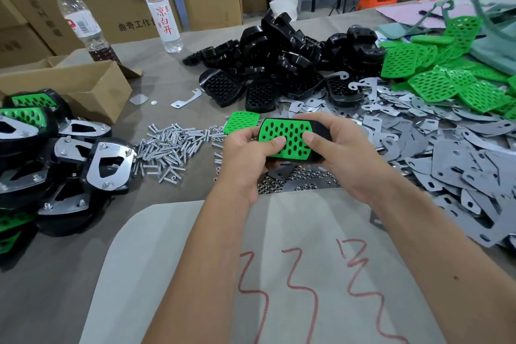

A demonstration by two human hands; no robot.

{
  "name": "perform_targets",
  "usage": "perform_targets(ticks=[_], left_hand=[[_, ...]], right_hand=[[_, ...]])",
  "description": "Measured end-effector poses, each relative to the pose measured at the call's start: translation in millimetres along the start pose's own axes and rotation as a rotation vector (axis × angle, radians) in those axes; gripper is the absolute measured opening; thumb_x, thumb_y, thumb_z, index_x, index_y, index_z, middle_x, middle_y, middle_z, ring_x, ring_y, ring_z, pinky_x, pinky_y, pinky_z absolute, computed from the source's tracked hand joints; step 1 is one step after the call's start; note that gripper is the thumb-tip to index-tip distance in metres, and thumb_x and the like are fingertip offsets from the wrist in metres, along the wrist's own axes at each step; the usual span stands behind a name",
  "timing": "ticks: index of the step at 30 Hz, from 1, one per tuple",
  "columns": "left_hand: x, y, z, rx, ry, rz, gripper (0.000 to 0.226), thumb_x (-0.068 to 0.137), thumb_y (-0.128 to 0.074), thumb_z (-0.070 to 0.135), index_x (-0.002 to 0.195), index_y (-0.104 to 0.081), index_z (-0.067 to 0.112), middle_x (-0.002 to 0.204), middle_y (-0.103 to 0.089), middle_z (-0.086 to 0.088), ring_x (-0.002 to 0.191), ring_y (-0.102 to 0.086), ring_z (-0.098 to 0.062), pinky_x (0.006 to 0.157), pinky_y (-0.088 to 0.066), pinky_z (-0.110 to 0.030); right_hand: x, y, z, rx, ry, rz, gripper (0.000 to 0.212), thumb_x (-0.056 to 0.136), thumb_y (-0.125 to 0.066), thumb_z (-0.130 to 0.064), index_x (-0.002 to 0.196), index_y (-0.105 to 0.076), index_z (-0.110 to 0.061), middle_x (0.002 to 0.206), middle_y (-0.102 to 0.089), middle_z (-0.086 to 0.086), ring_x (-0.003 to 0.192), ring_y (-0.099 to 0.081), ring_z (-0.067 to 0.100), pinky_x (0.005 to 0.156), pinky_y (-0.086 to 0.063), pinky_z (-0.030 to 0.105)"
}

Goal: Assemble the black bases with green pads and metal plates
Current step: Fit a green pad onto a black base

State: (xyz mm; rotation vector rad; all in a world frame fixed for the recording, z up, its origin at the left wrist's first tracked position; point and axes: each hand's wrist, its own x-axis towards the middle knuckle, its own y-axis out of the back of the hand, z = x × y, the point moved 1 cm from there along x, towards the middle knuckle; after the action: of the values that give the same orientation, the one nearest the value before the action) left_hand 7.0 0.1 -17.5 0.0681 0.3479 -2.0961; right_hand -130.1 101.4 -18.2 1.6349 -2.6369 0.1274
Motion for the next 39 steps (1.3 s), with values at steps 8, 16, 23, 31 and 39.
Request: perform_targets(ticks=[8,16,23,31,39], left_hand=[[-6,1,3,0.120,-0.093,-0.068,0.024,0.081,-0.085,0.024,0.093,-0.067,0.015,0.095,-0.074,-0.012,0.079,-0.073,-0.022,0.070,-0.060,-0.038],[-2,6,2,0.300,-0.086,-0.101,0.042,0.076,-0.088,0.035,0.098,-0.066,0.006,0.088,-0.080,-0.009,0.076,-0.073,-0.017,0.071,-0.057,-0.036],[-2,-6,-1,0.169,-0.095,-0.072,0.026,0.081,-0.084,0.031,0.090,-0.073,0.008,0.086,-0.077,-0.006,0.079,-0.072,-0.020,0.074,-0.058,-0.040],[0,-12,-2,0.002,-0.087,0.126,0.027,0.092,-0.076,0.016,0.101,-0.067,-0.008,0.085,-0.072,-0.013,0.072,-0.069,-0.025,0.056,-0.058,-0.036],[-1,-6,1,-0.120,-0.018,0.219,0.012,0.090,-0.074,0.017,0.083,-0.065,0.015,0.074,-0.070,-0.004,0.070,-0.066,-0.026,0.063,-0.058,-0.041]], right_hand=[[-2,5,-3,-0.056,0.056,-0.107,0.030,0.099,-0.064,-0.007,0.125,-0.061,-0.022,0.094,-0.075,-0.001,0.090,-0.069,0.015,0.084,-0.059,0.036],[-3,-4,0,-0.162,0.141,0.148,0.019,0.095,-0.075,-0.017,0.106,-0.062,-0.025,0.102,-0.077,0.001,0.082,-0.073,0.024,0.079,-0.062,0.045],[-2,-4,-2,0.027,0.019,0.175,0.010,0.099,-0.069,-0.021,0.105,-0.066,-0.015,0.095,-0.076,0.014,0.077,-0.072,0.027,0.070,-0.061,0.042],[-6,-6,-3,0.009,0.066,0.005,0.022,0.093,-0.070,0.004,0.112,-0.068,-0.007,0.085,-0.075,0.017,0.079,-0.076,0.025,0.067,-0.061,0.031],[8,-13,-3,-0.273,0.106,0.123,0.010,0.100,-0.068,-0.024,0.096,-0.076,-0.018,0.081,-0.077,0.002,0.069,-0.072,0.017,0.061,-0.057,0.032]])
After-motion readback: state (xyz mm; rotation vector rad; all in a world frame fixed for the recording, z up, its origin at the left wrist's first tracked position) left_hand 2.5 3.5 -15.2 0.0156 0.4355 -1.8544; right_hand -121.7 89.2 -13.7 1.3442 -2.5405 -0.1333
